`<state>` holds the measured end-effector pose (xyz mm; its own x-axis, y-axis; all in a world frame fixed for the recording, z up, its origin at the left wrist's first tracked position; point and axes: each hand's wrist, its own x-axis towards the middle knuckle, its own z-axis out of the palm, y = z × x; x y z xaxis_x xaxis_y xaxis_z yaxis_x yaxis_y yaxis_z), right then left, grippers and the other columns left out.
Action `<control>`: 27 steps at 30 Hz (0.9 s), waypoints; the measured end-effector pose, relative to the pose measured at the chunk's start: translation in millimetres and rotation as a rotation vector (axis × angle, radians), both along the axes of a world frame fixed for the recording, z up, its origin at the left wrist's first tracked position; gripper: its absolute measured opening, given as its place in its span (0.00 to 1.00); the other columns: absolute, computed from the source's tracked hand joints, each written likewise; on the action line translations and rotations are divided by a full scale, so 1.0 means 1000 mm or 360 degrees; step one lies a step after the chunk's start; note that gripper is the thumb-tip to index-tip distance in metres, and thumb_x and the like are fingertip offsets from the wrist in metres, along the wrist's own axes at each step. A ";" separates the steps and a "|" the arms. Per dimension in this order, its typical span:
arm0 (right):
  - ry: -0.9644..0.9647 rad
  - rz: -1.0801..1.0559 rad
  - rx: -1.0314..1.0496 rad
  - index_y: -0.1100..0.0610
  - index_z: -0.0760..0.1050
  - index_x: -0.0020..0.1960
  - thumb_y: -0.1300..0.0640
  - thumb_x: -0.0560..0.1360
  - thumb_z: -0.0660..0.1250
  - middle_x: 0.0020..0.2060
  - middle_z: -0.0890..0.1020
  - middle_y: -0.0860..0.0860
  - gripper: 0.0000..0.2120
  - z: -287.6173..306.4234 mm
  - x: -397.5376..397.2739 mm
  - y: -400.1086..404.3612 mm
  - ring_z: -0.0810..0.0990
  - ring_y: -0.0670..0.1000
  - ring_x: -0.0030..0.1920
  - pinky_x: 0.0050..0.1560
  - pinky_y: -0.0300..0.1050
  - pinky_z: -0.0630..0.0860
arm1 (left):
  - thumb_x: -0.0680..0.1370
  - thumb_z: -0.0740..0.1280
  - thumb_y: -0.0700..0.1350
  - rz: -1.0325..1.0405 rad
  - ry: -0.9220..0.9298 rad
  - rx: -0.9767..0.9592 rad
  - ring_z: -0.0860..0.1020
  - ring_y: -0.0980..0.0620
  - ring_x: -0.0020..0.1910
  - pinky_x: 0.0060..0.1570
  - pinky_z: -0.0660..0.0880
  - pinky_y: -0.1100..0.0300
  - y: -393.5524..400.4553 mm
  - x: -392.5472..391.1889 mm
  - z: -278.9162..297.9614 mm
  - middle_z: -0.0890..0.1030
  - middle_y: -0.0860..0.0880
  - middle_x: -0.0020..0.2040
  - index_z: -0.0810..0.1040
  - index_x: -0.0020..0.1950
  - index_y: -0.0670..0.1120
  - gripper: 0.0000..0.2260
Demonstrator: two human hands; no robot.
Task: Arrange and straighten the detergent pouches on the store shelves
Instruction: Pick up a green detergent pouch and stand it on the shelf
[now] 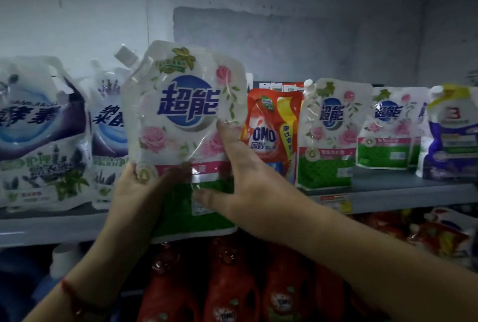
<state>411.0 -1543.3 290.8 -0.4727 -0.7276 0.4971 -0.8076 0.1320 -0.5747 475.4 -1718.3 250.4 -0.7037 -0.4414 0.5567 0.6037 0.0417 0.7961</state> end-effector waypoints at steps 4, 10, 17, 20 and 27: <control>0.0287 -0.0180 -0.0193 0.41 0.43 0.79 0.50 0.77 0.69 0.76 0.54 0.39 0.42 -0.009 -0.028 0.032 0.59 0.43 0.73 0.70 0.38 0.58 | 0.72 0.71 0.41 -0.0112 0.0043 -0.0081 0.84 0.40 0.52 0.45 0.83 0.50 0.042 -0.031 0.011 0.84 0.41 0.56 0.73 0.66 0.43 0.22; 0.0427 -0.0368 -0.0321 0.45 0.52 0.79 0.54 0.77 0.70 0.72 0.61 0.39 0.38 -0.005 -0.090 0.105 0.60 0.33 0.66 0.53 0.13 0.55 | 0.75 0.70 0.37 -0.0132 0.0143 -0.0089 0.85 0.43 0.52 0.49 0.82 0.48 0.118 -0.102 0.026 0.85 0.44 0.53 0.76 0.60 0.47 0.15; 0.0340 -0.0472 -0.0320 0.44 0.55 0.78 0.54 0.75 0.72 0.72 0.67 0.43 0.38 0.006 -0.169 0.212 0.67 0.42 0.69 0.69 0.48 0.71 | 0.74 0.74 0.39 -0.0043 0.0198 -0.0231 0.84 0.48 0.54 0.52 0.81 0.52 0.215 -0.199 0.031 0.85 0.48 0.54 0.75 0.65 0.47 0.20; 0.0269 -0.0488 -0.0301 0.44 0.53 0.79 0.54 0.75 0.72 0.72 0.67 0.42 0.40 0.009 -0.205 0.251 0.67 0.38 0.67 0.67 0.40 0.71 | 0.73 0.76 0.43 -0.0060 0.0138 -0.0252 0.84 0.53 0.52 0.53 0.81 0.55 0.253 -0.234 0.033 0.85 0.51 0.54 0.74 0.65 0.49 0.22; 0.0223 -0.0546 -0.0287 0.43 0.46 0.79 0.59 0.74 0.73 0.63 0.68 0.36 0.47 0.015 -0.292 0.310 0.70 0.35 0.60 0.50 0.23 0.71 | 0.74 0.76 0.47 0.0067 0.0152 -0.0385 0.83 0.53 0.54 0.55 0.81 0.50 0.319 -0.321 0.032 0.84 0.51 0.56 0.74 0.65 0.48 0.22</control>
<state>119.2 -1233.3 305.5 -0.5915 -0.4349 0.6789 -0.8063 0.3147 -0.5009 154.7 -1399.1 282.2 -0.6265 -0.3151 0.7129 0.6695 0.2509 0.6992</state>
